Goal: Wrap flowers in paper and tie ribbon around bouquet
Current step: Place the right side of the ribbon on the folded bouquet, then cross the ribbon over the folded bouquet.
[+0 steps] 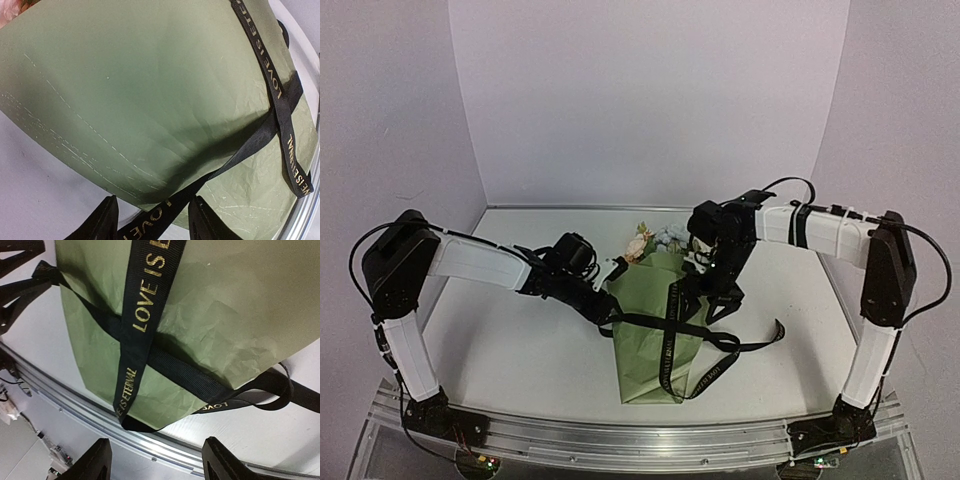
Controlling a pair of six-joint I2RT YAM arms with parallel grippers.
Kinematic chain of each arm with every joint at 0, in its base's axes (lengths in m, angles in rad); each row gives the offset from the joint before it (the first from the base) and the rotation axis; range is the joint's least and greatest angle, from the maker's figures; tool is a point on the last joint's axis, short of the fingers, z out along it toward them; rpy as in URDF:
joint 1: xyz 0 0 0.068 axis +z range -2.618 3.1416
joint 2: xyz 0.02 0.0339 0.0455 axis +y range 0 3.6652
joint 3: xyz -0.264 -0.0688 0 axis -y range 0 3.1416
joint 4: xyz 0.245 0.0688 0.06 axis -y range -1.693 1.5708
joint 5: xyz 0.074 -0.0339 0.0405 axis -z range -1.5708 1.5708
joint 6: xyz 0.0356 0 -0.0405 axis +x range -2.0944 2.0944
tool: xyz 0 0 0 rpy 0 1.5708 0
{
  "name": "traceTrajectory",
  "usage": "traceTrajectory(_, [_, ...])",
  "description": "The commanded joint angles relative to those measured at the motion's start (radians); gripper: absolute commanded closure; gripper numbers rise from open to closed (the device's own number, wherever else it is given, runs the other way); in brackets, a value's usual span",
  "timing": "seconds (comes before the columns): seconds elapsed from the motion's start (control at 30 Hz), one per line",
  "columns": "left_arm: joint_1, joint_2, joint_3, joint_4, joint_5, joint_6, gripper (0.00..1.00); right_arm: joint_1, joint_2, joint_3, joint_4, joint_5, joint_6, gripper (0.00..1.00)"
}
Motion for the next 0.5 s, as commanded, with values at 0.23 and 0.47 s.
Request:
traceTrajectory(0.23, [-0.002,0.025,0.046,-0.002,0.06,0.015,0.57,0.056,0.178,0.143,0.086,0.328,0.127,0.37])
traceTrajectory(0.47, [-0.002,0.034,0.059,-0.011,0.078,0.022,0.61,0.062,0.205,0.134,0.153,0.432,0.171,0.39])
